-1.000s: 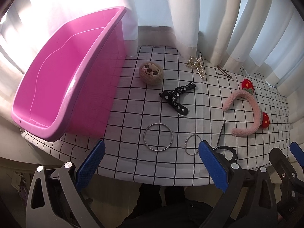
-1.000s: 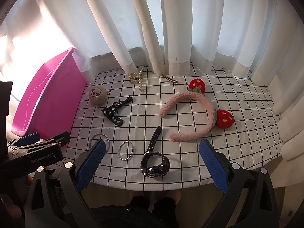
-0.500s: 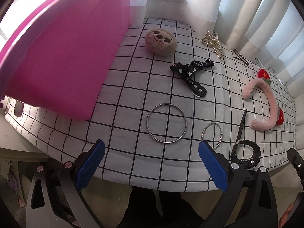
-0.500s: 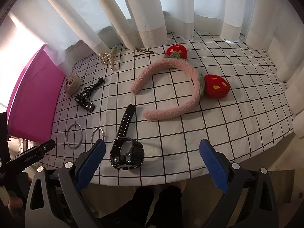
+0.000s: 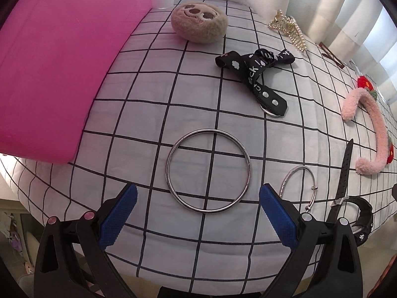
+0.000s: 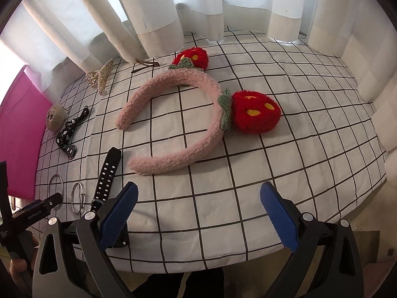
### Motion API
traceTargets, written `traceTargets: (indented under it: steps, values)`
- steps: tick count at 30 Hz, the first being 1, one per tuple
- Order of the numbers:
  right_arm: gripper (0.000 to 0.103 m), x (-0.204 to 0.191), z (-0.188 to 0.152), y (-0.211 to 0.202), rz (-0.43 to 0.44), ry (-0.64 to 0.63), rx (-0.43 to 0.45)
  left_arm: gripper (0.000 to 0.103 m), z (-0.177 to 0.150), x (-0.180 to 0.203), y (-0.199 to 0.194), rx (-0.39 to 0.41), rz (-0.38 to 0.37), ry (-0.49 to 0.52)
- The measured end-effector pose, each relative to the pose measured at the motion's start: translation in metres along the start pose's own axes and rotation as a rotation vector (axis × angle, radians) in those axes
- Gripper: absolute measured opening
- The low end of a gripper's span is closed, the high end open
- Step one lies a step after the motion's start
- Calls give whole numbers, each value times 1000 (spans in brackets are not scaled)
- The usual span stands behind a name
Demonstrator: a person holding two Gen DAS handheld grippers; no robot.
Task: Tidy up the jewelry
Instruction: 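Move the right tool toward the pink strawberry headband while the left tool approaches the large silver ring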
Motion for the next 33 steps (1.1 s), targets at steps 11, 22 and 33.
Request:
traceTargets:
  steps: [11,22,33]
  values:
    - [94,24,28,8,-18,37,25,98,8,7,4,52,15,-20]
    - [94,23,55,48,-87,93,-55,98,9,7,4,66,15,-20]
    - [94,25,55,67,-155,66,-59,98,5,7,2,117,21,-21]
Point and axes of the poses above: each gripper's, at about its wrist camera, not at the fingertips, and y roughly the way its jaws point, x to its right, z to its top, the point moved 4 cm from there along y, roughly the way its jaws point, and after that the axes turned 11 degrees about -x, right-handed, at the moved point
